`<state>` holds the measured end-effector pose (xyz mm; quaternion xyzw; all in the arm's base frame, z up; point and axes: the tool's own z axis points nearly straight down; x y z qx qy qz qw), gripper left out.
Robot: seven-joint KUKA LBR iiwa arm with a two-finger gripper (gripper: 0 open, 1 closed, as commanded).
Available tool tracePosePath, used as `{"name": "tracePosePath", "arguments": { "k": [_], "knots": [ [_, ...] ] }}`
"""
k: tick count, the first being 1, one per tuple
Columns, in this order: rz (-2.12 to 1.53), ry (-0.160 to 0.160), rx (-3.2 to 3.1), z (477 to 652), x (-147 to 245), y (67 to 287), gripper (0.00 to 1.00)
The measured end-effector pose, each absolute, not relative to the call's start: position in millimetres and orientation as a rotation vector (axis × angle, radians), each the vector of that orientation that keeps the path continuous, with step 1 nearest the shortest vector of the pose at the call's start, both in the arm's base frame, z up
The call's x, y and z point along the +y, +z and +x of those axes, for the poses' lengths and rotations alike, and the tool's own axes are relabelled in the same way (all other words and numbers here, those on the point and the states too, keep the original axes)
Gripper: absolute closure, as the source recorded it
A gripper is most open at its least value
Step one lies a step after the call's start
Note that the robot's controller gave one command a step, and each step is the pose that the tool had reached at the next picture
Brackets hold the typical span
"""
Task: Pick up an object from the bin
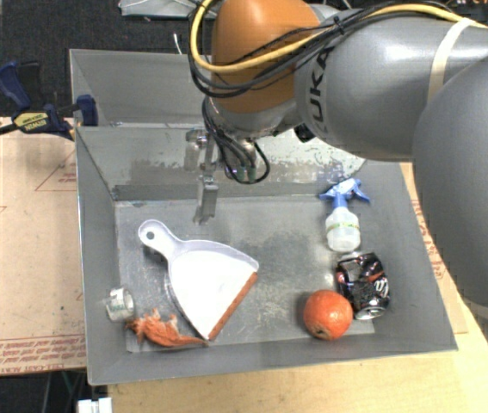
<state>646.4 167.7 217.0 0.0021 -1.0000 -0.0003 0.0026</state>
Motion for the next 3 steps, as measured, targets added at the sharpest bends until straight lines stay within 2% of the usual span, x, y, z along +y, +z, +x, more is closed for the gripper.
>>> {"name": "tracePosePath", "arguments": {
  "k": [1,2,3],
  "knots": [
    [0.000,-0.002,-3.143,647.5,166,222,0.00],
    [-0.375,0.000,-3.113,614.3,181,158,0.00],
    [-0.317,-0.004,-3.128,603.6,197,160,0.00]
  ]
}}
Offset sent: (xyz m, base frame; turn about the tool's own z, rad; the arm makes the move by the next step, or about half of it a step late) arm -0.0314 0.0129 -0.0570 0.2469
